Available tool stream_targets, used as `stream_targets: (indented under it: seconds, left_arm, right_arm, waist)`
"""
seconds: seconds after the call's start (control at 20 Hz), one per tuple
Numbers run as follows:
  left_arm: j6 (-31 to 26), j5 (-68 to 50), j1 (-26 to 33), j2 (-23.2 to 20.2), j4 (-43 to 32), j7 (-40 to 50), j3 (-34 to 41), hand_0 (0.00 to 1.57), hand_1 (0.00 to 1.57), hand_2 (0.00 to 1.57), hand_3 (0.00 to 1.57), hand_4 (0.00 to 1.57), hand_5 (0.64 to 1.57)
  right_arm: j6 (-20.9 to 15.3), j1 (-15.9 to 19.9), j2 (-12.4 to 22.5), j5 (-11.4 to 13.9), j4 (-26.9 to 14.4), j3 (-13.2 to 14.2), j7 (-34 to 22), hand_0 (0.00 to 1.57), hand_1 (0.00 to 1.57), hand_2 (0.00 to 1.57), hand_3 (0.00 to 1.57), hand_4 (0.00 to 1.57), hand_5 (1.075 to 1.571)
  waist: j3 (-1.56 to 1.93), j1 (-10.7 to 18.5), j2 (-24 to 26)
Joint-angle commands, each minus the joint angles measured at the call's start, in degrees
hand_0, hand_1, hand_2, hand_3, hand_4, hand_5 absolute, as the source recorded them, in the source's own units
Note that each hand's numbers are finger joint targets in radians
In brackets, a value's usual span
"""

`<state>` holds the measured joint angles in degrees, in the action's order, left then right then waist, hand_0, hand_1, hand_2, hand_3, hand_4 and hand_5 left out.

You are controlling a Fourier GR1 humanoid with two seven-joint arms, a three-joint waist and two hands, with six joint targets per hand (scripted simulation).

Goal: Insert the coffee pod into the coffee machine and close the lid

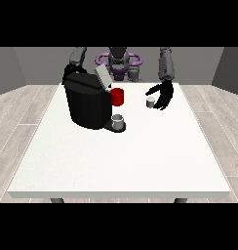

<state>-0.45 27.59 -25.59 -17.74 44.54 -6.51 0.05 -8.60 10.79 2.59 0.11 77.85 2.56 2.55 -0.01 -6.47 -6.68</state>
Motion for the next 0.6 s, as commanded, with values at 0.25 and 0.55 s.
stream_targets:
  seconds: [0.25,0.55]
  left_arm:
    - [7.6,4.3,-5.8,0.6,-6.5,-4.2,1.8,0.69,0.69,0.85,0.65,0.29,1.571]
    - [14.1,8.6,-4.7,0.5,-8.6,-7.8,0.7,0.97,0.97,1.09,0.86,0.32,1.571]
  right_arm:
    - [-2.3,2.2,-2.0,1.7,1.3,-1.8,-0.3,0.00,0.00,0.00,0.00,0.52,1.571]
    - [-0.3,3.3,-0.7,-1.3,1.0,0.5,-0.5,0.00,0.00,0.00,0.00,0.51,1.571]
  waist:
    - [-0.02,-1.7,-2.5]
    - [-0.02,-1.6,-3.8]
